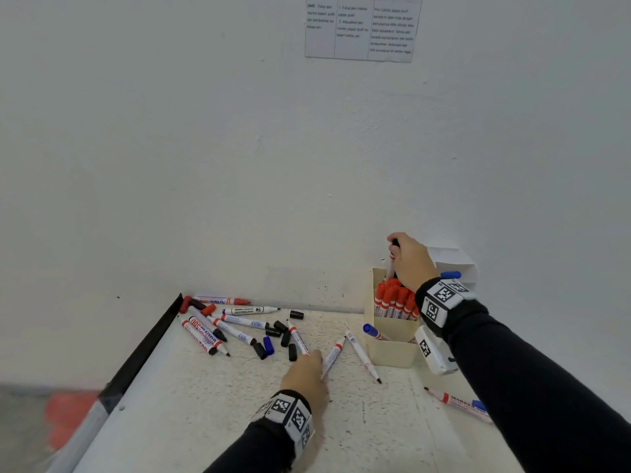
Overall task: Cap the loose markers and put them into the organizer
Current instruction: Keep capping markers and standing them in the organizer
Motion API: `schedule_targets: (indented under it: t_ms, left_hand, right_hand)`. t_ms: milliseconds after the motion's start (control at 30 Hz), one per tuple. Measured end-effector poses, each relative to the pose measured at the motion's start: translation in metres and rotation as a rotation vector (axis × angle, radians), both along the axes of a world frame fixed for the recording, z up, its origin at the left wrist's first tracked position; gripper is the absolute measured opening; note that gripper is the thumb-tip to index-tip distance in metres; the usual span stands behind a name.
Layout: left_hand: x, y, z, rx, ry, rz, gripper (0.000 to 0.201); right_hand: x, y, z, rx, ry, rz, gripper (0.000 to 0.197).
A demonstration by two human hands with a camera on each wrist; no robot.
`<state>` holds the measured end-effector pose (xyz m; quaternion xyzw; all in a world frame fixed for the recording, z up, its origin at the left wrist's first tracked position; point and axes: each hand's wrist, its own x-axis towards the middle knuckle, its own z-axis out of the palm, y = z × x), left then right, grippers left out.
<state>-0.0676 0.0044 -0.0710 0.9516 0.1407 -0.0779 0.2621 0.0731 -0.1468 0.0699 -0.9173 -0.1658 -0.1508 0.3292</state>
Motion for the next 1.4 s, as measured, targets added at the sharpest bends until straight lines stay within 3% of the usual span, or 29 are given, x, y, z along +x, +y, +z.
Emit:
schedule_targets:
  t_ms: [200, 300, 400, 433, 500, 600, 733, 800, 900, 1000, 1100, 1200, 1267, 1400]
  left_hand:
    - [0.002, 0.012, 0.001, -0.212, -0.017, 0.121, 0.038]
    - [0.002, 0.026, 0.004, -0.293, -0.005, 0.143, 0.040]
    - [-0.003, 0.040, 0.010, -0.442, -0.010, 0.179, 0.016]
    - [-0.004, 0.045, 0.012, -0.472, -0.012, 0.216, 0.017]
    - [-0.008, 0.056, 0.016, -0.493, -0.010, 0.295, 0.017]
    - [-0.012, 0.073, 0.017, -0.432, -0.034, 0.345, 0.029]
    - [-0.026, 0.088, 0.021, -0.323, -0.049, 0.365, 0.034]
    - [-0.036, 0.093, 0.021, -0.321, -0.040, 0.371, 0.043]
    - [-0.047, 0.102, 0.015, -0.395, -0.060, 0.429, 0.035]
    - [-0.057, 0.111, 0.007, -0.393, -0.055, 0.462, 0.029]
    - [-0.062, 0.120, 0.002, -0.423, -0.104, 0.520, 0.032]
    - [-0.068, 0.123, 0.003, -0.372, -0.070, 0.476, 0.023]
    - [-0.070, 0.124, 0.001, -0.350, -0.107, 0.418, 0.031]
    - [-0.074, 0.123, -0.002, -0.255, -0.130, 0.290, 0.032]
  right_hand:
    - [0.001, 0.003, -0.012, -0.139, 0.017, -0.113, 0.020]
    - [0.011, 0.006, -0.027, -0.303, 0.155, -0.075, 0.025]
    - [0.014, 0.008, -0.036, -0.531, 0.230, -0.056, 0.037]
    - [0.013, 0.009, -0.036, -0.570, 0.225, -0.064, 0.039]
    - [0.009, 0.014, -0.033, -0.546, 0.153, -0.064, 0.038]
    - [-0.009, 0.034, -0.023, -0.325, -0.061, 0.051, 0.026]
    - [-0.041, 0.076, -0.022, -0.170, 0.183, 0.249, 0.021]
    - [-0.053, 0.093, -0.037, -0.207, 0.386, 0.287, 0.024]
    - [-0.074, 0.110, -0.069, -0.330, 0.615, 0.356, 0.037]
    - [-0.089, 0.123, -0.100, -0.495, 0.597, 0.408, 0.051]
    - [-0.098, 0.133, -0.118, -0.547, 0.595, 0.359, 0.047]
    - [-0.100, 0.138, -0.127, -0.525, 0.522, 0.311, 0.028]
    - [-0.102, 0.138, -0.130, -0.520, 0.516, 0.320, 0.019]
    - [-0.105, 0.133, -0.131, -0.335, 0.394, 0.257, 0.025]
